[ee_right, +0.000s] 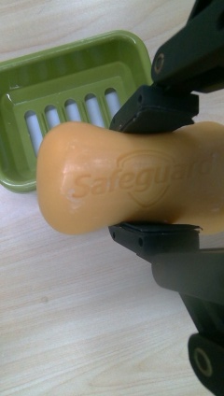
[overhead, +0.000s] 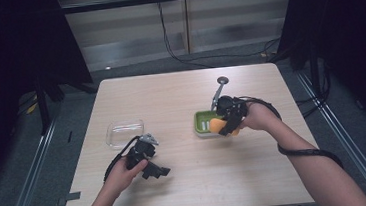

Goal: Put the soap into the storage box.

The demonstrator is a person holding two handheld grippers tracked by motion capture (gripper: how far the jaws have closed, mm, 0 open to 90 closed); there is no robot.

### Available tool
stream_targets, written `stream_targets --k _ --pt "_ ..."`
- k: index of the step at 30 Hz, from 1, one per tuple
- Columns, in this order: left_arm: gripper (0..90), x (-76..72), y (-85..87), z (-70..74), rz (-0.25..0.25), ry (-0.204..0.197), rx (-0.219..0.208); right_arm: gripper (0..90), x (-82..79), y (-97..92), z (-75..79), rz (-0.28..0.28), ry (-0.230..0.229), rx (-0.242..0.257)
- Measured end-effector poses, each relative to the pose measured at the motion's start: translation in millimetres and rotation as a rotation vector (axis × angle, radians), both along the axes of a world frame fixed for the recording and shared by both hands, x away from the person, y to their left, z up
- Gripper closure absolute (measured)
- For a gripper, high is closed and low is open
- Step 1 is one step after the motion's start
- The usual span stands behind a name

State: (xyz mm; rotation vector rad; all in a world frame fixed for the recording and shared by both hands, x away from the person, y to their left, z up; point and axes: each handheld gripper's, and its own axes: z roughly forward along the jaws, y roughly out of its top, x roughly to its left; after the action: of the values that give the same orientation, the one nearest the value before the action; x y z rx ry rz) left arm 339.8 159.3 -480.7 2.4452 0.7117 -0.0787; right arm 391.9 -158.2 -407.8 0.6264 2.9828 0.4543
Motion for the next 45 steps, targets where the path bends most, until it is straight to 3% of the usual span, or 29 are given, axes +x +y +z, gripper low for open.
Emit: stream_targets --k 6,45 --pt "3.9 -1.0 -1.0 -0.8 0.021 0.006 -0.014 50.3 2.7 1.0 1.5 0.004 -0.007 -0.003" --pt "3.9 -0.3 -1.3 -1.7 0.011 0.004 -0.005 50.2 17.7 11.2 -2.9 0.033 -0.033 -0.013"
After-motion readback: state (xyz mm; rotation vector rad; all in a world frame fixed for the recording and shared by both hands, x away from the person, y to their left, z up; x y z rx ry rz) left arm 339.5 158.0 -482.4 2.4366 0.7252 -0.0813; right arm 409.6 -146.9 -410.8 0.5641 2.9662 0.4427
